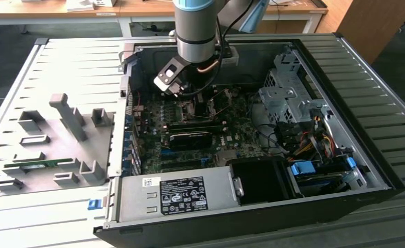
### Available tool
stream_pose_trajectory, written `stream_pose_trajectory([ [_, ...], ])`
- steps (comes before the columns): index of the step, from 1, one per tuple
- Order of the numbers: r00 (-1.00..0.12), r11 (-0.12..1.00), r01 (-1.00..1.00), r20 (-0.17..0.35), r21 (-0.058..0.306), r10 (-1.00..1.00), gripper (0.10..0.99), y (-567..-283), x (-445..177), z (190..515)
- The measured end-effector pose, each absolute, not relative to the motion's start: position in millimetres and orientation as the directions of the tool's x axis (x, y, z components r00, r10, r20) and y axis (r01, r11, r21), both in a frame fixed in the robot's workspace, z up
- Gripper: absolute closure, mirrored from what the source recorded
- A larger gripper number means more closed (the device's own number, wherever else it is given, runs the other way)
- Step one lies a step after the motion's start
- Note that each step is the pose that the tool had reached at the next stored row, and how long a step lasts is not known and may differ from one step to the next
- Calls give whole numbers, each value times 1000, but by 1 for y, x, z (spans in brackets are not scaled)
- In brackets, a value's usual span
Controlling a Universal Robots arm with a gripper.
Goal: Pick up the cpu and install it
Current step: 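Place the cpu into insertion slot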
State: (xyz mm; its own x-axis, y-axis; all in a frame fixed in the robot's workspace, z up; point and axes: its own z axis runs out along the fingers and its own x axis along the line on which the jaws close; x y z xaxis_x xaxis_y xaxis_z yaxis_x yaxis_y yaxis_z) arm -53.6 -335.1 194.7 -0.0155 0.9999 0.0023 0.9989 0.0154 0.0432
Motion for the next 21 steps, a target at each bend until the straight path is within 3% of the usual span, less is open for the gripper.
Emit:
stream_pose_trajectory([
  [21,-10,10,999,1,42,1000,549,-339,-54,193],
])
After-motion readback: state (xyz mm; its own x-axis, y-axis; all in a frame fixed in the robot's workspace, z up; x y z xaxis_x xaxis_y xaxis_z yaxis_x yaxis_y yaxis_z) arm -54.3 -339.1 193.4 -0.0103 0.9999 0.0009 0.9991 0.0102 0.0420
